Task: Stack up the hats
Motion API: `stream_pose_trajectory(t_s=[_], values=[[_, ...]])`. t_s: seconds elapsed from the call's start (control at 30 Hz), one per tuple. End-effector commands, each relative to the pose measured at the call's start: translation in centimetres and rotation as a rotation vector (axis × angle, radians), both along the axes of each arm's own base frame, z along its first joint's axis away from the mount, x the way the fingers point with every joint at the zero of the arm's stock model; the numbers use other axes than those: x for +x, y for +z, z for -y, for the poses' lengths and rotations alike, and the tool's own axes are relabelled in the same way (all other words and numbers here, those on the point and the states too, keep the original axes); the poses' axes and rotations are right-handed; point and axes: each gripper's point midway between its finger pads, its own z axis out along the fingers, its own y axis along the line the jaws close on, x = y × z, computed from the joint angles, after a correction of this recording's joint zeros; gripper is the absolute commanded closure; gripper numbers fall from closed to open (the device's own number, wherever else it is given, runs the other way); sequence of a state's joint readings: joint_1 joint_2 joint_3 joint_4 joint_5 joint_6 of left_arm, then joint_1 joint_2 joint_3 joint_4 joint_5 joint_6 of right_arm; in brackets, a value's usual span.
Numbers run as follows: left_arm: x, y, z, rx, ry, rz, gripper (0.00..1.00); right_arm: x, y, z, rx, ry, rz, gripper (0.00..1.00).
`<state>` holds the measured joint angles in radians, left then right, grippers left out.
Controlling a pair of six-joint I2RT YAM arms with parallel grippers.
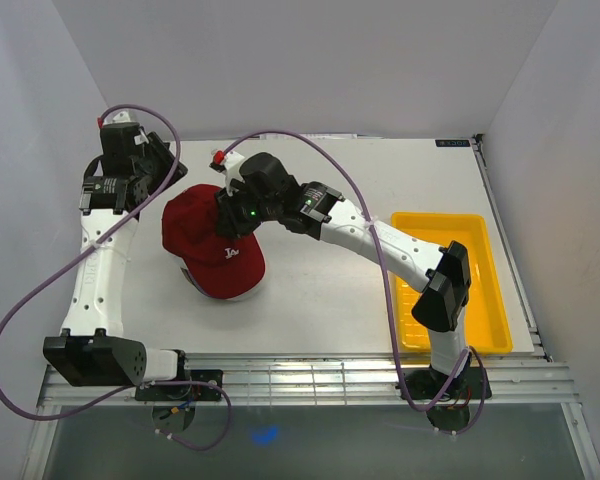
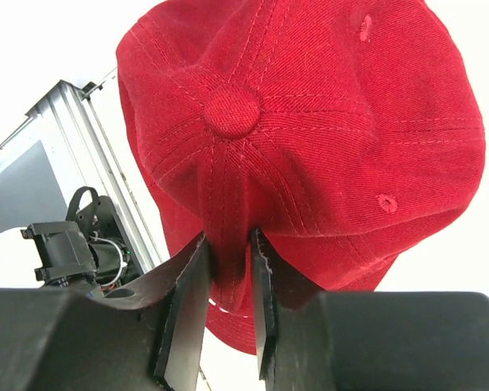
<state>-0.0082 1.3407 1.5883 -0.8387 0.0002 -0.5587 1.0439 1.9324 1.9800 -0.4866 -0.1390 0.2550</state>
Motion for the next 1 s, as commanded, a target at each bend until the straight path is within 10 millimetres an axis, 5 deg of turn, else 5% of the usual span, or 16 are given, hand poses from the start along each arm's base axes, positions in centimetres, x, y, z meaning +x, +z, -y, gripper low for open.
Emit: stream_pose_trajectory(t_s=[0.0, 0.13, 0.5, 0.77, 0.97], values=[[-1.9, -0.5, 0.0, -0.006, -0.007, -0.006, 0.47, 0.1, 3.5, -0.5, 0.083, 0.015, 0.076, 0.69], [-2.9, -1.6, -2.0, 0.027, 0.057, -0.028, 0.49, 0.0, 3.4, -0.5, 0.082, 0.028, 0.083, 0.73], [-4.1, -4.3, -1.9, 0.014, 0.053, -0.081, 0.63, -0.1, 2.7, -0.2, 0.062, 0.033, 0.102, 0.87], [-3.2, -3.5, -2.5, 0.006, 0.068, -0.064, 1.0, 0.5, 3.0, 0.2, 0.047, 0.009, 0.119, 0.92], [-2.1, -0.3, -2.2, -0.035, 0.043, 0.0, 1.0, 0.6, 4.6, 0.2, 0.07, 0.006, 0.147, 0.92]])
